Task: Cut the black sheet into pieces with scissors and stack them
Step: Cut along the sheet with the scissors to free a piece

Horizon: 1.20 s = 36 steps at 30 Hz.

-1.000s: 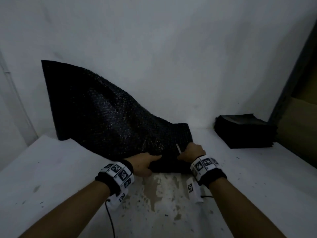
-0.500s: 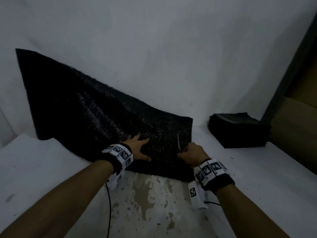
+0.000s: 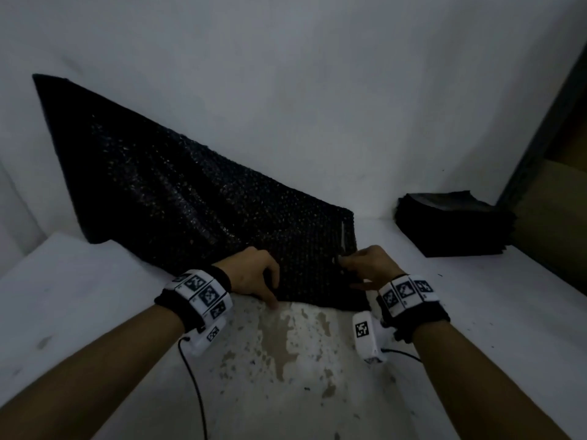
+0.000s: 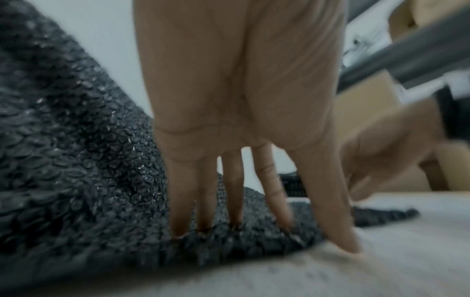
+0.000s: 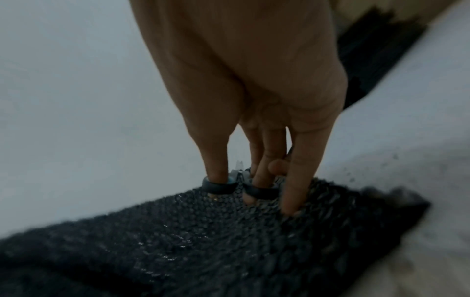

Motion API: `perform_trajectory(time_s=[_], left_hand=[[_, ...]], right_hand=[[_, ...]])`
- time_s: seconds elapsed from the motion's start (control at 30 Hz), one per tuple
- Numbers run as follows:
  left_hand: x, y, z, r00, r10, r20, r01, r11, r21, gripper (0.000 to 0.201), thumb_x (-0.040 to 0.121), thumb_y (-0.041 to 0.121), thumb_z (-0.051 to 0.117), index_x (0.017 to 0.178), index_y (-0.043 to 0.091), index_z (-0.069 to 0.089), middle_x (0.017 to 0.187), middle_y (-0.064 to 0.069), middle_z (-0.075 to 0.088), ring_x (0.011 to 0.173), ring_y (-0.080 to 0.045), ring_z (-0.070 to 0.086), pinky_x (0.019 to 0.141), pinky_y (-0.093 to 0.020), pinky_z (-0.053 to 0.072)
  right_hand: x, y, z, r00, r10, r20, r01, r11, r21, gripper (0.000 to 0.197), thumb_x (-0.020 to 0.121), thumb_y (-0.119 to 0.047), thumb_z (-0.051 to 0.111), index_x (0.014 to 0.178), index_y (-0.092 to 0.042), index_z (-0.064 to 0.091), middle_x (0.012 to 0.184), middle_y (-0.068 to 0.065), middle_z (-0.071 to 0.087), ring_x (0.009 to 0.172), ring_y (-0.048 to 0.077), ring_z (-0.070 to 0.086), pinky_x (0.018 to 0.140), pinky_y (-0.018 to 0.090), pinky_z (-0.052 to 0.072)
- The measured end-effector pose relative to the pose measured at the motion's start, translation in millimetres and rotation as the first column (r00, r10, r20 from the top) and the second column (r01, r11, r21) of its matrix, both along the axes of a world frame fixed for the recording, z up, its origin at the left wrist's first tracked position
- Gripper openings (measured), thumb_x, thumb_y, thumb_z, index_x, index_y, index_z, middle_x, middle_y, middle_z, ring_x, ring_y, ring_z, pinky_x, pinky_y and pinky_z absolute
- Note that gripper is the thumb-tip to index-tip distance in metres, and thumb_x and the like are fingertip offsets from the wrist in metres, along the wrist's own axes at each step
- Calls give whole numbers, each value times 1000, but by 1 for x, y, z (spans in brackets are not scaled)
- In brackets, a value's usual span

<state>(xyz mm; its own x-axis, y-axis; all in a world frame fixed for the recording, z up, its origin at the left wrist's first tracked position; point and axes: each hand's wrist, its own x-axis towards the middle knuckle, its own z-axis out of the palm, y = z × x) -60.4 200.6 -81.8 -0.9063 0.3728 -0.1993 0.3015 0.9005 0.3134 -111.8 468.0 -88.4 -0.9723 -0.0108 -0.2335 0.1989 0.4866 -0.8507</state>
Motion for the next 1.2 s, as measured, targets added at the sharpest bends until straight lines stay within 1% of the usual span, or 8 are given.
perform_trajectory(time_s=[0.13,0.3,0.43,0.53,0.7,0.87,0.97,1.2], left_hand=[[0,5,-4,1000,1,9,-1,999,36,22,76,35,85,90,22,74,98,6,70,88,-11,64,78,-30,56],[-4,1,-8,997,76,18,-76,997,-18,14,80,26,82,83,30,68,114,-1,65,104,-21,61,83,-37,56],[-1,3,-11,992,125,-15,-124,992,16,11,82,22,79,83,27,69,109,-2,66,97,-21,63,75,-34,55],[2,6,-9,988,153,-19,-152,987,43,11,84,20,78,93,17,71,97,-1,65,84,-18,62,62,-24,48],[4,3,-13,984,176,18,-176,984,22,12,87,23,74,96,15,74,93,2,66,80,-14,60,62,-23,47],[8,2,-11,987,162,6,-162,985,53,11,94,16,64,93,13,75,89,3,67,73,-8,58,58,-19,44],[7,1,-14,985,170,9,-170,985,25,17,96,15,59,93,6,73,97,-8,70,76,-16,58,64,-30,49],[3,-5,-15,982,190,10,-189,965,180,25,101,19,55,94,2,72,89,-1,67,76,-15,59,67,-28,49]], right_hand=[[26,-2,13,992,63,110,-37,974,-223,37,88,-26,77,99,8,71,62,4,67,44,9,51,46,22,45],[52,-9,12,960,236,154,-177,931,-319,18,95,-13,67,106,-1,73,99,12,76,68,18,54,60,28,43],[79,-22,8,928,332,170,-245,886,-393,18,98,-15,62,101,0,70,91,14,71,58,9,54,49,18,46],[94,-32,8,899,396,186,-301,868,-394,40,98,-33,62,106,5,68,94,15,71,65,9,64,59,18,52],[112,-40,9,788,537,302,-417,826,-380,75,85,-60,65,122,6,64,111,24,71,108,29,69,97,34,55],[129,-47,3,698,649,303,-467,733,-495,64,94,-48,58,126,8,62,111,19,71,105,29,68,91,33,56],[135,-53,2,653,690,313,-496,702,-511,68,96,-47,55,127,14,58,110,26,69,104,31,68,94,34,56],[128,-69,-3,706,658,261,-449,701,-553,53,100,-46,52,114,4,65,111,26,70,93,27,70,91,36,57]])
